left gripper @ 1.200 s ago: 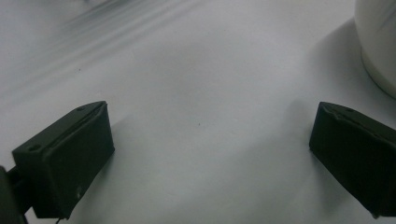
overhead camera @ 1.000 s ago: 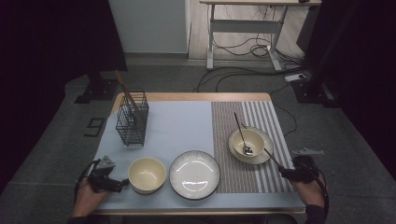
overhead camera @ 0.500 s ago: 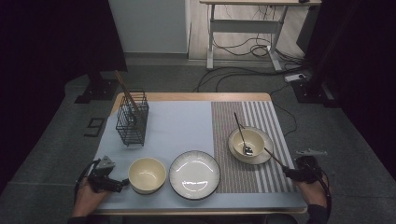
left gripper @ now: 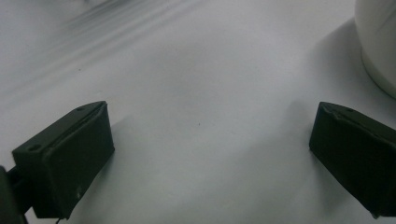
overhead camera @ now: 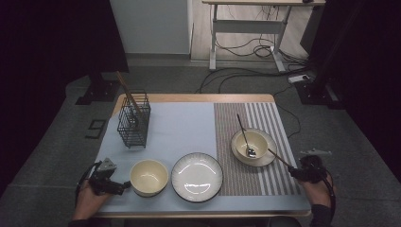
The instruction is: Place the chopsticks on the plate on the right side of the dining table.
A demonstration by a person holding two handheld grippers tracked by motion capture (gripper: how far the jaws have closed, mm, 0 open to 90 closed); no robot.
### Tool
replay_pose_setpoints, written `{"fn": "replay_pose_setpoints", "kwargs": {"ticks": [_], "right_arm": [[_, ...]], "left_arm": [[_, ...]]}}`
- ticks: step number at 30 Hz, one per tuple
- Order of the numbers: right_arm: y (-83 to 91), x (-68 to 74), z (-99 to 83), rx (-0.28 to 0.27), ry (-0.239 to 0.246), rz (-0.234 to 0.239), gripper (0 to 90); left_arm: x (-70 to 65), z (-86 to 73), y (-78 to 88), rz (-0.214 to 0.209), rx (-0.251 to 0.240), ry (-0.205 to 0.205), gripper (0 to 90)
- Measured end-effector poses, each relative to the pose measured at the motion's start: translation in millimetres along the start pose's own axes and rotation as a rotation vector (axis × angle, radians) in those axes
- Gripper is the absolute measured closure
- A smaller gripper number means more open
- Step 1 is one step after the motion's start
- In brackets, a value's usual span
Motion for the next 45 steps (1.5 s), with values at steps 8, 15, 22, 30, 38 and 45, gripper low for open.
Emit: {"fn": "replay_pose_setpoints", "kwargs": {"ticks": [8, 15, 22, 30, 38, 45], "right_arm": [[-2.8, -5.7, 0.7, 0.002, -0.003, -0.015, 44.4], [-4.2, -9.4, 1.6, -0.002, -0.003, -0.026, 44.7], [-6.1, -10.8, 4.0, -0.003, 0.007, -0.029, 47.6], [-8.0, -11.6, 8.2, -0.011, 0.011, -0.030, 49.3], [-2.8, -11.5, 3.3, -0.009, 0.001, 0.000, 57.6], [-5.7, -11.6, 4.0, 0.002, 0.007, 0.010, 63.5]], "left_arm": [[0.0, 0.0, 0.0, 0.000, 0.000, 0.000, 0.0], [0.0, 0.0, 0.0, 0.000, 0.001, 0.000, 0.0], [0.0, 0.0, 0.0, 0.000, 0.000, 0.000, 0.0], [0.0, -0.1, 0.0, 0.000, 0.000, 0.000, 0.0], [-0.1, -0.1, 0.0, 0.001, 0.000, 0.000, 0.0], [-0.1, -0.1, 0.1, 0.001, 0.000, 0.000, 0.0]]}}
Point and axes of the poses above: each handheld gripper's, and its own axes: y roughly backward along the jaws, z roughly out of its top, x roughly to its left, the point moved 1 cm from there along -y, roughly forward along the jaws, and after that the axes turned 10 degrees about y, right-handed, at the moved point
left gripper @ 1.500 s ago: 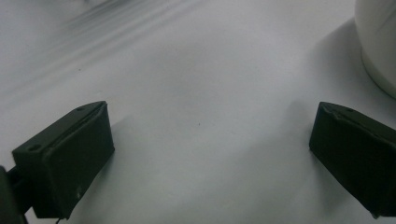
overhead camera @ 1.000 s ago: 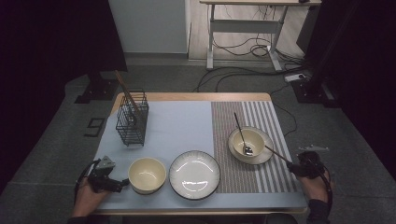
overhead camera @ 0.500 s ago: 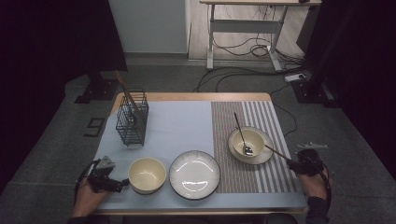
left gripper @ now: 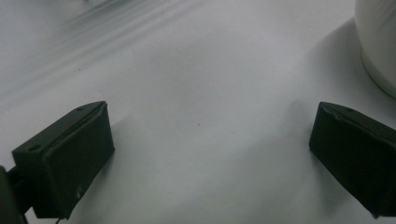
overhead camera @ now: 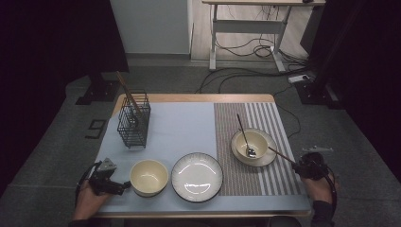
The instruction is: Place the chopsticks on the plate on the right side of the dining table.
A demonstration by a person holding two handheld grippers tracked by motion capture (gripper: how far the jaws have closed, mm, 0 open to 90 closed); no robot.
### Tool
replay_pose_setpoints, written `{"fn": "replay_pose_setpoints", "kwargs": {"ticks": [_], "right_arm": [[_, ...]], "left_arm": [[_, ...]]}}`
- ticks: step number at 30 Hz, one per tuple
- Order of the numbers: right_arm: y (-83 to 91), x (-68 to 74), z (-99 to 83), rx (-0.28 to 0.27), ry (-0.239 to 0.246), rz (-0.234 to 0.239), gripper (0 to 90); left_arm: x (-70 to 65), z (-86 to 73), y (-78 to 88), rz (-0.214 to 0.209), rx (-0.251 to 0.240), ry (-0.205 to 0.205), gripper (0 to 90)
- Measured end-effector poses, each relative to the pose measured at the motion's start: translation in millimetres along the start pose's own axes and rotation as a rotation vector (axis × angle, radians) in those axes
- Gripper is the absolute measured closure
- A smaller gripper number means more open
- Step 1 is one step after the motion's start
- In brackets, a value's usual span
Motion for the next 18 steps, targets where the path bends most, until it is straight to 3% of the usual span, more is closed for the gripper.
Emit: {"fn": "replay_pose_setpoints", "kwargs": {"ticks": [11, 18], "right_arm": [[-5.4, -1.1, 4.4, 0.003, 0.005, 0.009, 72.0], [-7.9, -1.6, 8.9, 0.000, 0.018, 0.002, 72.1]], "left_arm": [[0.0, 0.0, 0.0, 0.000, 0.000, 0.000, 0.0], [0.0, 0.0, 0.0, 0.000, 0.000, 0.000, 0.0]]}}
Point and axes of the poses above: each handheld gripper's, and its own axes: y roughly backward along the jaws, z roughly out of its top, x roughly to its left, the point moved 1 cm from there along -y, roughly forward along the jaws, and after that the axes turned 10 degrees about y, right-handed, at the moved point
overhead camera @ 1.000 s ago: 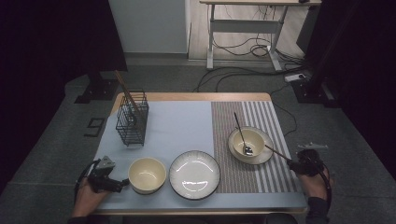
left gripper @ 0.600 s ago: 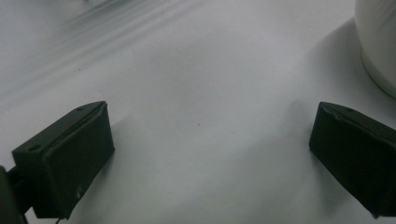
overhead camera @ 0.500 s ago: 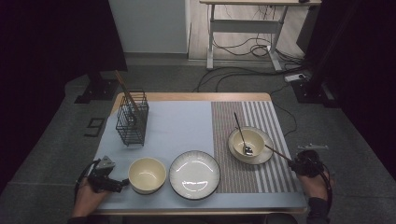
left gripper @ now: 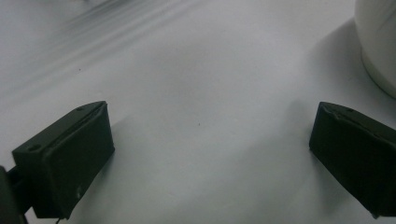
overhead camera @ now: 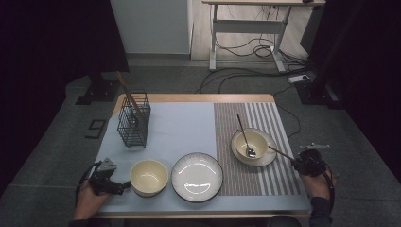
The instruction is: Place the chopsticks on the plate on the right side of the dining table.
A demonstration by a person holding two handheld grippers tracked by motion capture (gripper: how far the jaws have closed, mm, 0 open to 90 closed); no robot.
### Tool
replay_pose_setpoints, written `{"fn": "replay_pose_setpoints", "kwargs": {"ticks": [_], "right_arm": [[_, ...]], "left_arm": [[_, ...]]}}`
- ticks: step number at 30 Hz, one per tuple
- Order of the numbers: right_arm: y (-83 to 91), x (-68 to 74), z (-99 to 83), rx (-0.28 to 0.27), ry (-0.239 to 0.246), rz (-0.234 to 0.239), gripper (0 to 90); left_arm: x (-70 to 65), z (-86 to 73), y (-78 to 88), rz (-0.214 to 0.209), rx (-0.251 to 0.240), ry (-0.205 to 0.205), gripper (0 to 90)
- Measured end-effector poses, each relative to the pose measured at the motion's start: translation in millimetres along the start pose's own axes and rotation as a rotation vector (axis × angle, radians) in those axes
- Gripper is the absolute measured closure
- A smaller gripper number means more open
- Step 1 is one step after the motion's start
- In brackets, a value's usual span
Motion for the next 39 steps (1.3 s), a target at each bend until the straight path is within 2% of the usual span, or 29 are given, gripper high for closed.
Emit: {"fn": "replay_pose_setpoints", "kwargs": {"ticks": [23, 29, 32, 39], "right_arm": [[-9.0, -5.3, 10.7, -0.008, 0.026, -0.012, 70.0], [-9.3, -6.2, 9.7, -0.005, 0.034, -0.029, 59.3], [-8.2, -8.8, 8.7, -0.010, 0.023, -0.043, 58.6], [-12.3, -11.9, 10.7, -0.004, 0.019, -0.042, 60.3]], "left_arm": [[0.0, 0.0, -0.1, 0.000, 0.000, 0.000, 0.0], [0.0, 0.0, -0.1, 0.000, 0.000, 0.000, 0.0], [0.0, -0.1, -0.1, 0.000, 0.000, 0.000, 0.0], [0.0, 0.0, -0.1, 0.000, 0.000, 0.000, 0.0]]}}
Point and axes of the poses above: each handheld gripper's, and its own axes: y roughly backward along the jaws, z roughly out of its top, x roughly to its left, the point moved 1 cm from there along -y, roughly forward along the jaws, and after that the axes turned 10 degrees about y, right-handed, at the moved point
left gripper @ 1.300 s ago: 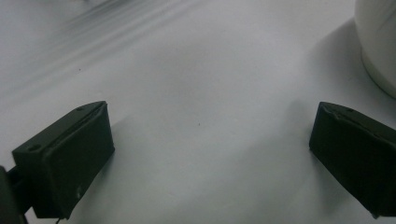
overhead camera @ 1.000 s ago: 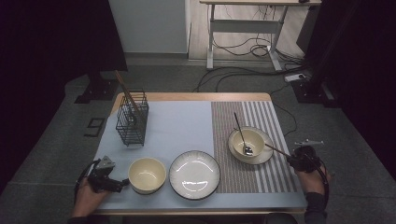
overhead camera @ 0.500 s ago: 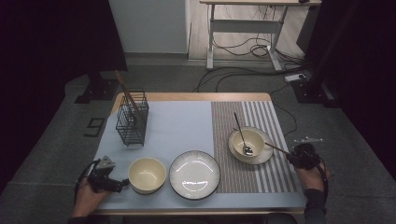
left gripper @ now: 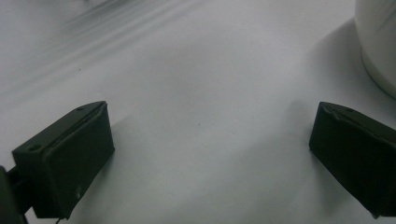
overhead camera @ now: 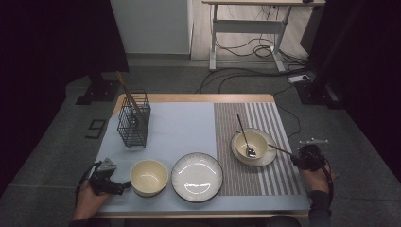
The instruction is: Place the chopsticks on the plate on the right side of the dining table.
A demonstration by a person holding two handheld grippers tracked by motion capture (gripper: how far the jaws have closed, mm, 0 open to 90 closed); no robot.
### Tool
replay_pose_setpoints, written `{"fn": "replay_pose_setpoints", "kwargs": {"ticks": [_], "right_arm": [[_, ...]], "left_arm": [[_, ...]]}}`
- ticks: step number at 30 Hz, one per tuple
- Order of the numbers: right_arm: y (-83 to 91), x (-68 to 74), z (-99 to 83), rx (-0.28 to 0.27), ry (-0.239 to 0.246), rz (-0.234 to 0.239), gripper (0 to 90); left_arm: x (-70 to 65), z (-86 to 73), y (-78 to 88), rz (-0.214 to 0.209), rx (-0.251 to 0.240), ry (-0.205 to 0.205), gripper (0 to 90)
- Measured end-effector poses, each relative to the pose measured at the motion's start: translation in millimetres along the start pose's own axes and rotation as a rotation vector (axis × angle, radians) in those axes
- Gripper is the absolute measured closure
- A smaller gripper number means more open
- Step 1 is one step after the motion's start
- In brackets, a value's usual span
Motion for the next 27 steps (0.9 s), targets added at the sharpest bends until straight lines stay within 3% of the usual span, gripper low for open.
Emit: {"fn": "replay_pose_setpoints", "kwargs": {"ticks": [27], "right_arm": [[-9.2, -1.8, 12.1, -0.002, 0.021, 0.011, 71.8]], "left_arm": [[0.0, 0.0, 0.0, 0.000, 0.000, 0.000, 0.0]]}}
Point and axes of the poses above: each handheld gripper's, and its own axes: y roughly backward along the jaws, z roughly out of its top, x roughly to its left, the point moved 1 cm from there along -y, roughly forward along the jaws, and after that the axes turned 10 degrees about y, right-handed, at the moved point
